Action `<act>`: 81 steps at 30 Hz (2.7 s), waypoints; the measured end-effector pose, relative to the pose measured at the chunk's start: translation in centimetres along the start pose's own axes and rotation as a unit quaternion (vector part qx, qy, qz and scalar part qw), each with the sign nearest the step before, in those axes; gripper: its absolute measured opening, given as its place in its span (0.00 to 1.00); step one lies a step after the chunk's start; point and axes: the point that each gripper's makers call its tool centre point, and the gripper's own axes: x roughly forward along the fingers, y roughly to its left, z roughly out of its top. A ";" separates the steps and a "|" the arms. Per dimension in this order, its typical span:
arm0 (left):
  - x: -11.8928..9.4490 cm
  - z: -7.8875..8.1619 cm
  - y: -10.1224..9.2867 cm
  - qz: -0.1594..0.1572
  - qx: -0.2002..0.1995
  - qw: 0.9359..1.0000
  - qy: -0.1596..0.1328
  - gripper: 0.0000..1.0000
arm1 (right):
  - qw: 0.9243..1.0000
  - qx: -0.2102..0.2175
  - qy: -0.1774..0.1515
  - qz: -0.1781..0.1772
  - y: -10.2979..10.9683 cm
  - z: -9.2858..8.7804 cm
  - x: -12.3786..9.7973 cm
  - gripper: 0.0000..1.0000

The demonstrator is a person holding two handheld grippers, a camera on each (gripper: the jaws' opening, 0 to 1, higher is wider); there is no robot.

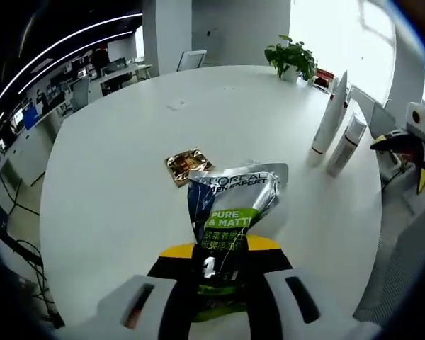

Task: Arrange the skincare products in the storage area until every visible bottle or jar stands upright without overlapping.

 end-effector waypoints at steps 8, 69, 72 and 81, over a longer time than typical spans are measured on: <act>-2.2 1.8 -2.3 0.024 -0.037 0.998 -0.051 0.22 | 1.000 0.007 -0.023 0.014 0.8 0.9 0.0 0.89; -15.6 9.6 -18.9 -0.064 -0.051 0.965 -0.248 0.44 | 0.912 0.250 -0.223 0.236 7.4 14.5 -2.7 0.02; -15.9 9.5 -18.9 -0.111 -0.065 0.962 -0.243 0.48 | 0.900 0.224 -0.217 0.306 9.2 15.4 -4.1 0.01; -18.2 10.0 -23.0 -0.314 -0.125 0.910 -0.238 0.37 | 0.867 0.197 -0.193 0.415 12.1 17.8 -6.7 0.01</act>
